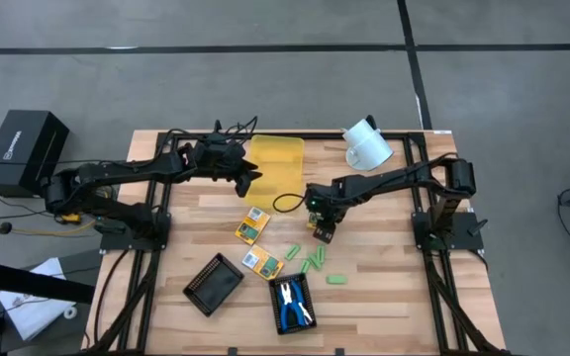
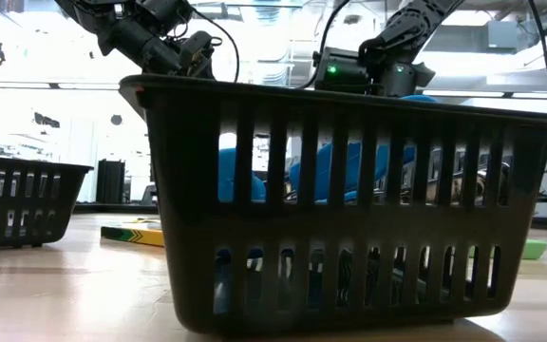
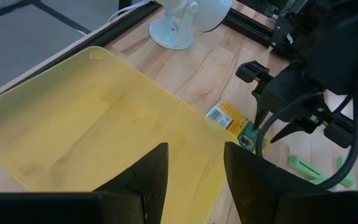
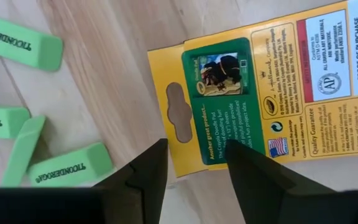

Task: Pick & Place School Supplies
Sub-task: Put the box of crayon into the yellow bin

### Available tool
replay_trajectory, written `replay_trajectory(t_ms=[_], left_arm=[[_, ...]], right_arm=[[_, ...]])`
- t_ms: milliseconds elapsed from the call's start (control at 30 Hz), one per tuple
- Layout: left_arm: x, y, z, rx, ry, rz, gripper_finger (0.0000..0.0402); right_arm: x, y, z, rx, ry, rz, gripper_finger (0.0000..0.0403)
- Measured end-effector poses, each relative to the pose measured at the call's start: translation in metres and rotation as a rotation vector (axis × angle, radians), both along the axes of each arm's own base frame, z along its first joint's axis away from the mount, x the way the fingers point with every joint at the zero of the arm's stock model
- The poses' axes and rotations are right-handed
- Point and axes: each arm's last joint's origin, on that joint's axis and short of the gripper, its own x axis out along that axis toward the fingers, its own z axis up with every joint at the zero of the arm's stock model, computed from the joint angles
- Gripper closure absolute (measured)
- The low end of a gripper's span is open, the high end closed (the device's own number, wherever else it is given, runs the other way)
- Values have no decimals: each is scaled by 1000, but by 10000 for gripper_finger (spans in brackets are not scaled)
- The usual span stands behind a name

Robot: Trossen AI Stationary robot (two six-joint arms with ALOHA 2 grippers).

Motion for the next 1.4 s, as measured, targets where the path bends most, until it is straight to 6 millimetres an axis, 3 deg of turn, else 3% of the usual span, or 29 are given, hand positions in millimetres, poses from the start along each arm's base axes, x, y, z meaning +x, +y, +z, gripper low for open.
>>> replay_trajectory(t_ms=[567,700,833,1100,1233,1400], left_arm=[[0,0,1,22,-1,-12,251],[0,0,1,21,-1,-12,251],[0,0,1,21,-1,-12,251],[0,0,1,22,-2,-12,251],[1,0,1,20,-10,-23,251],[2,-4,1,-49,-40,-136,251]], right_arm=[[-5,-25,-1,-62,20,-50,255],[-5,-26,-1,-83,27,-56,293],[-6,-27,-1,-87,30,-59,381],[-8,-33,1,-72,25,-115,402],[-12,-40,17,-63,-42,-188,399],[-21,-50,74,-4,-316,-362,390]])
